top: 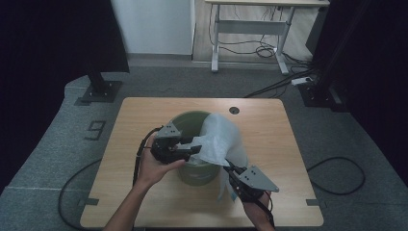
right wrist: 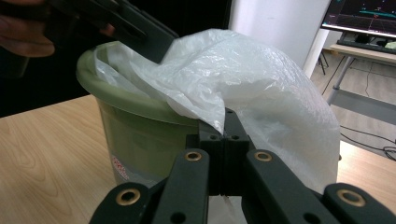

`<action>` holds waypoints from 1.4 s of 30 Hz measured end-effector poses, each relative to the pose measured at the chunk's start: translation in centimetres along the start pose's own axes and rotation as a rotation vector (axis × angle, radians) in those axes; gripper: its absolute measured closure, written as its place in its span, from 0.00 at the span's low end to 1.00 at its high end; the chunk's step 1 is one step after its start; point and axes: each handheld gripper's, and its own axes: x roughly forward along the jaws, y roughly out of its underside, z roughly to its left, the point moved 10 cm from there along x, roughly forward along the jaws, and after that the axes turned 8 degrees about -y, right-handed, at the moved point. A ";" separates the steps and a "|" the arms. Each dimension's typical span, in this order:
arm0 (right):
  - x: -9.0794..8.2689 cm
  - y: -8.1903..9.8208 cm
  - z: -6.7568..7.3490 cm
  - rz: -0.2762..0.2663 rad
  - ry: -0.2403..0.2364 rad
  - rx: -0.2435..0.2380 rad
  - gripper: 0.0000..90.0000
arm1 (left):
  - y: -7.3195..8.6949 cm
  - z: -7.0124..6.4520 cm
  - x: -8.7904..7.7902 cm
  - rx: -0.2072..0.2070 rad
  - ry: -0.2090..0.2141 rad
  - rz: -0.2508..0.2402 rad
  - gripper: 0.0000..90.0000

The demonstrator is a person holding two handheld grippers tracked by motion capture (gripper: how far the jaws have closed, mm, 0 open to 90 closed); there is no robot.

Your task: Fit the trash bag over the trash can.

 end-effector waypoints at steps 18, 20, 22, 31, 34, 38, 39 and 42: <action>-0.7 -0.4 0.8 -0.031 -0.042 0.002 0.80 | 0.0 0.5 -0.9 -0.019 0.044 -0.016 1.00; -1.0 -0.6 1.1 -0.043 -0.049 0.004 0.71 | -0.2 0.9 -1.4 -0.021 0.032 -0.029 1.00; -1.4 -0.7 1.4 -0.059 -0.057 0.001 0.63 | -0.4 1.4 -2.1 -0.032 0.024 -0.045 1.00; -4.0 -1.4 2.3 -0.121 -0.110 0.062 0.36 | -0.2 4.0 -4.0 -0.072 -0.045 -0.078 1.00; -4.5 -0.6 1.4 -0.102 -0.100 0.081 0.37 | 0.0 4.1 -4.0 -0.087 -0.033 -0.077 1.00; -4.2 0.4 0.7 -0.077 -0.096 0.105 0.38 | 0.1 2.4 -3.4 -0.068 0.009 -0.052 0.90; -4.0 0.6 0.5 -0.072 -0.094 0.104 0.38 | 0.1 2.0 -3.2 -0.060 0.017 -0.039 0.84; -3.7 1.0 0.4 -0.062 -0.092 0.107 0.39 | 0.1 0.9 -2.5 -0.067 0.047 -0.031 0.67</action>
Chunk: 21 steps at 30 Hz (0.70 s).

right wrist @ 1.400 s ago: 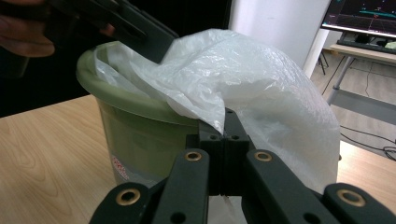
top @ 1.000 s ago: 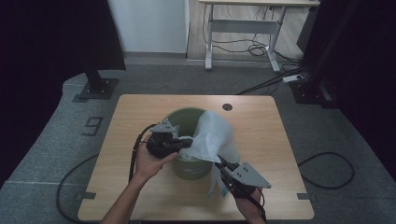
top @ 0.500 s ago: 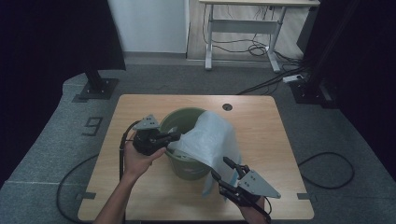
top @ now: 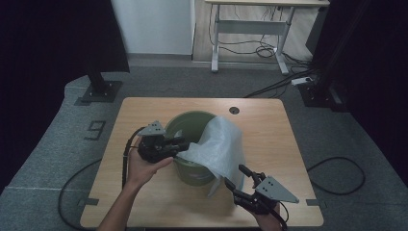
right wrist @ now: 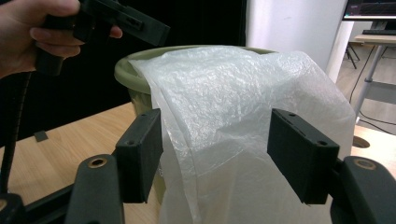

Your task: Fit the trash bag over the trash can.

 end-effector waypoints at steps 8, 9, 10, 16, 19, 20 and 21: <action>-0.2 -0.2 0.1 0.004 0.020 -0.023 0.41 | 0.3 -1.5 1.7 -0.001 0.043 0.026 0.46; -0.3 -0.2 0.1 0.003 0.023 -0.019 0.41 | 0.4 -1.6 1.9 0.004 0.044 0.035 0.46; -0.3 -0.2 0.0 0.003 0.025 -0.018 0.41 | 0.5 -1.7 2.0 0.009 0.044 0.041 0.47; -0.4 -0.1 -0.1 0.004 0.034 -0.015 0.42 | 0.8 -1.9 2.3 0.012 0.052 0.058 0.70; -0.5 -0.2 0.1 0.008 0.037 -0.025 0.42 | 1.2 -2.0 2.4 0.024 0.065 0.085 0.81; -0.5 -0.2 0.1 0.008 0.037 -0.025 0.42 | 1.4 -2.1 2.4 0.027 0.067 0.094 0.81; -0.6 -0.4 0.1 0.003 0.038 -0.027 0.43 | 1.5 -2.1 2.5 0.031 0.070 0.099 0.85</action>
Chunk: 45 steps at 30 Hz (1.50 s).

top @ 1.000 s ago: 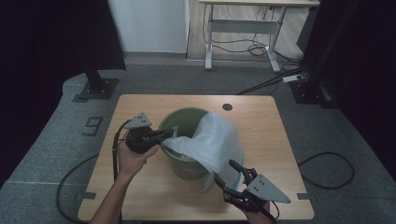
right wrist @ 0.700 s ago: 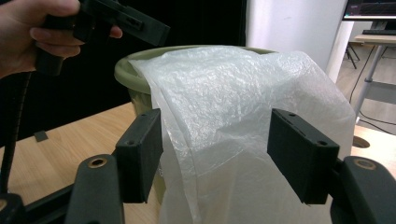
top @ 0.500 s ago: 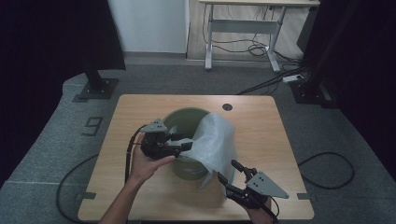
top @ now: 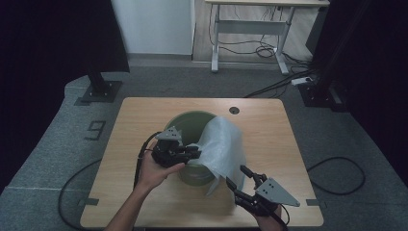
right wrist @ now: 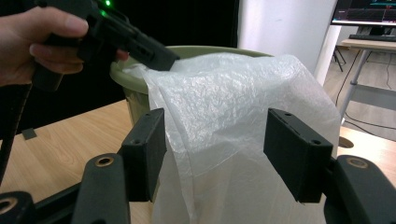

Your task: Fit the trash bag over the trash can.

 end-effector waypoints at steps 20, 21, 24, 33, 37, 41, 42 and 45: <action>-0.6 0.4 -1.5 0.007 0.036 0.021 0.43 | -2.2 3.2 -3.8 -0.032 -0.091 -0.162 1.00; -0.6 0.5 -1.7 0.010 0.040 0.027 0.43 | -2.2 3.6 -4.0 -0.036 -0.096 -0.166 1.00; -0.6 1.0 -2.5 0.025 0.051 0.037 0.42 | -2.1 4.8 -4.8 -0.053 -0.124 -0.180 1.00; -0.2 3.4 -5.8 0.069 0.096 0.100 0.37 | -1.3 8.3 -5.9 -0.111 -0.178 -0.186 1.00; -0.1 4.5 -6.3 0.078 0.077 0.119 0.34 | -0.9 9.2 -5.9 -0.133 -0.190 -0.184 1.00; -0.5 4.9 -6.0 0.060 0.057 0.121 0.33 | -0.7 9.9 -5.7 -0.155 -0.198 -0.180 1.00; -0.7 5.0 -5.9 0.056 0.055 0.119 0.33 | -0.6 10.1 -5.6 -0.160 -0.199 -0.179 1.00; -1.2 5.8 -5.7 0.063 0.052 0.111 0.33 | -0.5 10.3 -5.6 -0.171 -0.199 -0.178 1.00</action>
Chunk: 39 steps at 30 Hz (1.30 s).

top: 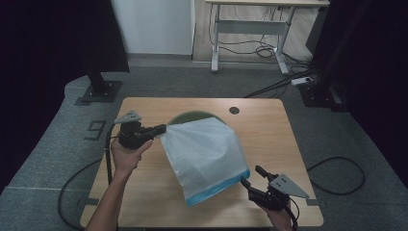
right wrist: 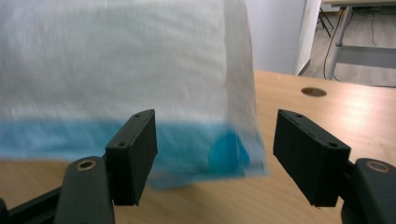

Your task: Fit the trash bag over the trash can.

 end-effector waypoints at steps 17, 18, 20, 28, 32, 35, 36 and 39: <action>3.1 2.1 -2.3 0.064 0.098 -0.036 0.93 | -0.1 -0.9 0.6 0.011 0.020 0.015 1.00; 3.0 1.8 -2.4 0.055 0.109 -0.040 0.97 | -0.1 -0.9 0.6 0.013 0.022 0.015 1.00; 2.4 0.8 -2.8 0.021 0.131 -0.044 0.99 | -0.1 -1.4 0.8 0.020 0.029 0.016 1.00; -0.3 -3.3 -3.8 -0.066 0.157 -0.045 0.99 | -0.4 -3.5 2.1 0.070 0.039 0.023 1.00; -0.6 -1.9 -3.5 -0.028 0.137 -0.034 0.92 | -0.6 -2.5 1.8 0.037 0.029 0.015 1.00; -0.8 0.2 -3.1 0.010 0.122 -0.027 0.87 | -0.5 -2.0 1.6 0.034 0.020 0.019 1.00; -0.8 0.2 -3.1 0.010 0.122 -0.027 0.87 | -0.5 -1.9 1.6 0.034 0.019 0.020 1.00; -0.8 1.7 -2.8 0.037 0.105 -0.016 0.82 | -0.4 -1.9 1.7 0.032 0.020 0.022 1.00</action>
